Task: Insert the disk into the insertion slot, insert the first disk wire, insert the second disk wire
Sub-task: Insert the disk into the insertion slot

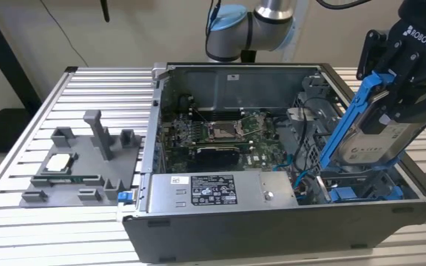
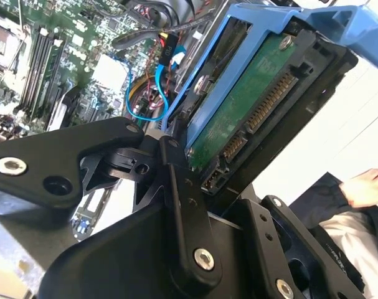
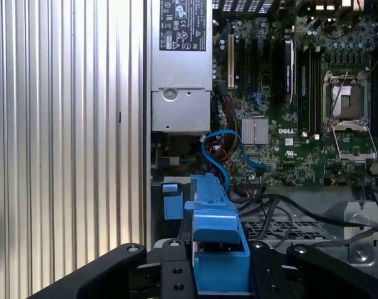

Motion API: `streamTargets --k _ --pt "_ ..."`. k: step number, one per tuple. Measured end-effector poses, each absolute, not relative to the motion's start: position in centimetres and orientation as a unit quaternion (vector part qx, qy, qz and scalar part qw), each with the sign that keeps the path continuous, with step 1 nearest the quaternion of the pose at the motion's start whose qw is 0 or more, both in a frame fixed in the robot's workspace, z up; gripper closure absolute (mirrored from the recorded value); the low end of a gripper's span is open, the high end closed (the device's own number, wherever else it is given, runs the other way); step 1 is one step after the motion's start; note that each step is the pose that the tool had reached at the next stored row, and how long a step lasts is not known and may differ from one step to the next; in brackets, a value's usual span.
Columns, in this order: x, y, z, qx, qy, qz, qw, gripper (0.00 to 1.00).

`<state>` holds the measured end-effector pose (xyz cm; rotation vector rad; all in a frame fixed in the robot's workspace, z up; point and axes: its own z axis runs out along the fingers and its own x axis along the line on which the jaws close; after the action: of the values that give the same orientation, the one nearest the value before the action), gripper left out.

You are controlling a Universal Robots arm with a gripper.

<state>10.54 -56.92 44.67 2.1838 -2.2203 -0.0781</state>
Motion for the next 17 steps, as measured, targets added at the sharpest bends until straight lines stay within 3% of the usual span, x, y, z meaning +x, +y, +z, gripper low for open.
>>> streamTargets --k 17 --pt "10.54 -56.92 44.18 0.701 -0.713 -0.025 0.013 0.67"
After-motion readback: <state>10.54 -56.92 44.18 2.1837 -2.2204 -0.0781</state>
